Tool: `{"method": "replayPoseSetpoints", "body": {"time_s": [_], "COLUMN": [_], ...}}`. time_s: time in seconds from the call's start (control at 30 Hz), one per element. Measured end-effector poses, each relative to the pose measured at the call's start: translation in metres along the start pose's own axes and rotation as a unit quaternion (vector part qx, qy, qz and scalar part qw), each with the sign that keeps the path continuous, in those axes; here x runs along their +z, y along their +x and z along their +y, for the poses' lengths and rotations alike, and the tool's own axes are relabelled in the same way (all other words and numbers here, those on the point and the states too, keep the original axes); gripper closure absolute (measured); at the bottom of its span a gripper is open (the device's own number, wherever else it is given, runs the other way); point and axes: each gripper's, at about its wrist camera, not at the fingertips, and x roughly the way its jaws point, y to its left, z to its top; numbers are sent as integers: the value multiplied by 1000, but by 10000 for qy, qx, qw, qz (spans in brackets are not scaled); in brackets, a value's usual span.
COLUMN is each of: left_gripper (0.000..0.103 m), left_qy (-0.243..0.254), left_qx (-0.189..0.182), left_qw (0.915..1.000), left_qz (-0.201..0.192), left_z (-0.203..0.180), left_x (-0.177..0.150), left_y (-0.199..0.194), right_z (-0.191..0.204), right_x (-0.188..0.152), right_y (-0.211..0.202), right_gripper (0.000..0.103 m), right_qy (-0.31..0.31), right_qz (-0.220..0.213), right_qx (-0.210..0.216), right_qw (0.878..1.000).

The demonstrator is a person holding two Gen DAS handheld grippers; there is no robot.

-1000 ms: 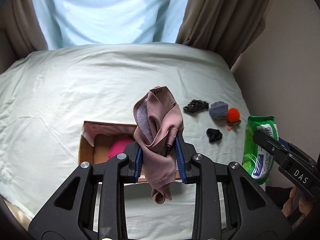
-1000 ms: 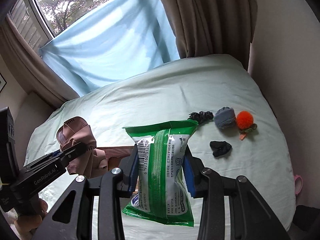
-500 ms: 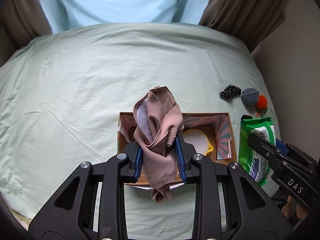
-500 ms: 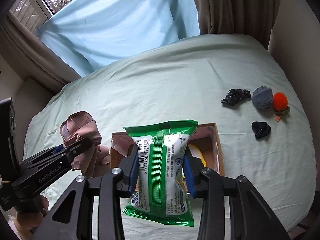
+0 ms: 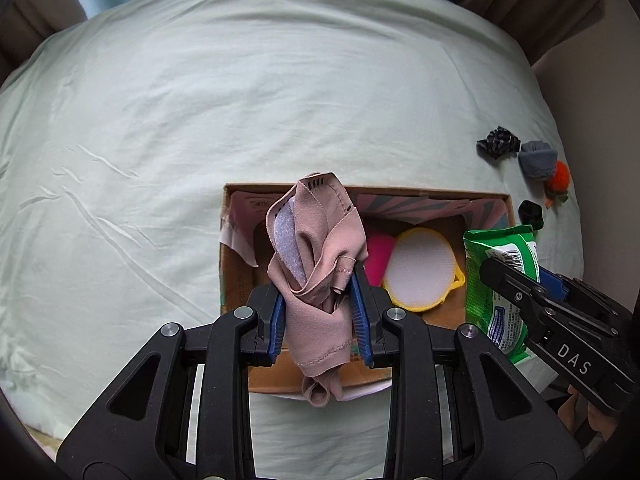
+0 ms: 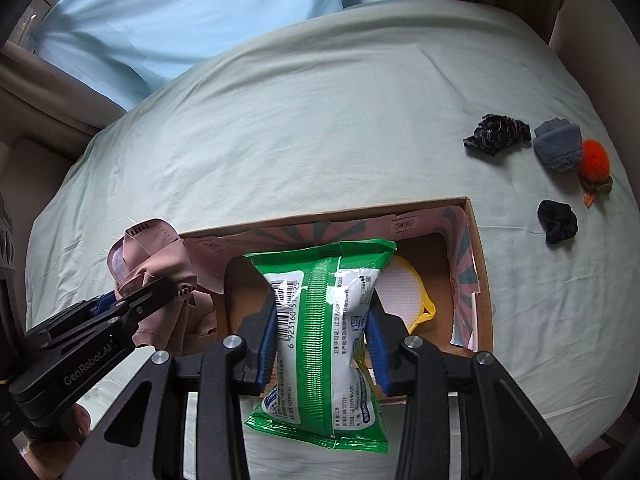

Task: Organize soft objects
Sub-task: 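Carry the pink sock and green wipe pack into the box and release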

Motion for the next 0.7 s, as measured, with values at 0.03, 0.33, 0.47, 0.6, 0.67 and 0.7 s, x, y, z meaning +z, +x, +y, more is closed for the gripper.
{"method": "replayPoseSetpoints", "body": {"time_s": [0.03, 0.33, 0.47, 0.6, 0.67, 0.7], "left_gripper": [78, 78, 78, 76, 24, 5], "left_qy": [11, 153, 398, 645, 874, 977], "left_qx": [0, 179, 314, 396, 502, 621], "left_qw": [10000, 9978, 9963, 9954, 9937, 9924], "left_qz": [61, 617, 689, 588, 499, 427], "left_z": [-1, -10, -16, -25, -31, -34], "left_x": [0, -1, -2, -4, -9, -11], "left_y": [7, 67, 76, 72, 70, 68], "right_z": [-2, -35, -43, -49, -50, -50], "right_x": [1, 12, 17, 19, 21, 23], "right_y": [6, 59, 77, 85, 87, 87], "right_gripper": [67, 67, 67, 65, 59, 38], "right_qy": [-2, 296, 295, 340, 364, 368], "right_qz": [76, 609, 866, 986, 947, 890], "right_qx": [-34, -78, -142, -157, -135, -97], "right_qw": [10000, 9977, 9957, 9944, 9947, 9953]}}
